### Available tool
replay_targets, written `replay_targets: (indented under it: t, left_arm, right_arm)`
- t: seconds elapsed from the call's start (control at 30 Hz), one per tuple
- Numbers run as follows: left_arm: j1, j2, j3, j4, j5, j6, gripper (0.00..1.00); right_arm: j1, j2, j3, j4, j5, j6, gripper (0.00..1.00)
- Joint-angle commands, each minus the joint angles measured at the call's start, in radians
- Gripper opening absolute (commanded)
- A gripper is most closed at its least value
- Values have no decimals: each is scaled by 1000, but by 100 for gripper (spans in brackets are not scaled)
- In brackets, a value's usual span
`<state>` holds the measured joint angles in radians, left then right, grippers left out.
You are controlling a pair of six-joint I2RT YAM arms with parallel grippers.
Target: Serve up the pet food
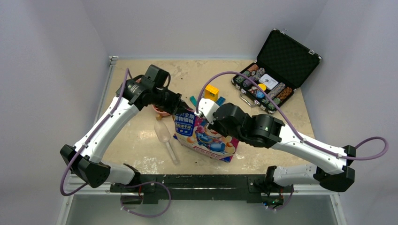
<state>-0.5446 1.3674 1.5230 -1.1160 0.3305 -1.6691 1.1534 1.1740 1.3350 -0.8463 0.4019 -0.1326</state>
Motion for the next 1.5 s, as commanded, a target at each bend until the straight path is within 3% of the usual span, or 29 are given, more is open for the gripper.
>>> replay_targets:
  t: [0.0, 0.23, 0.5, 0.6, 0.67, 0.8, 0.9, 1.1, 1.23, 1.3, 1.33, 1.37, 1.4, 1.47]
  left_arm:
    - [85, -60, 14, -55, -24, -37, 0]
    - [187, -126, -11, -101, -18, -14, 0]
    - [108, -132, -35, -27, -2, -38, 0]
    - [40, -114, -27, -6, 3, -51, 43]
    - [7, -101, -3, -7, -11, -43, 58]
    - [-40, -80, -3, 36, -22, -50, 62]
    - [-77, -42, 19, 66, -22, -50, 62]
    - [-126, -5, 26, 124, -14, -85, 54]
    - [-132, -12, -11, 164, -5, -107, 38]
    - [-130, -25, -40, 196, -5, -122, 24]
    - [-130, -30, -60, 224, 2, -131, 19]
    - [-129, -34, -78, 244, 17, -140, 7]
    - [-123, -37, -90, 250, 32, -149, 0]
    - [-104, -61, -93, 193, 27, -154, 0]
  right_arm:
    - [-14, -183, -45, -29, 13, 139, 0]
    - [-17, -319, -168, 9, -54, 277, 0]
    - [-19, -253, -108, 28, -90, 249, 0]
    - [-19, -212, -66, 26, -123, 220, 0]
    - [-18, -184, -44, 24, -125, 187, 2]
    - [-17, -115, 10, 1, -146, 141, 44]
    - [-9, -82, 44, 14, -139, 89, 54]
    - [21, -4, 57, 60, -45, 13, 56]
    - [52, 23, 30, 135, 97, -22, 52]
    - [52, 20, 19, 159, 147, -32, 40]
    - [52, 16, 19, 162, 161, -35, 29]
    - [52, 12, 16, 159, 164, -35, 6]
    - [52, 3, 11, 154, 176, -30, 0]
    - [46, -39, -6, 127, 139, 20, 0]
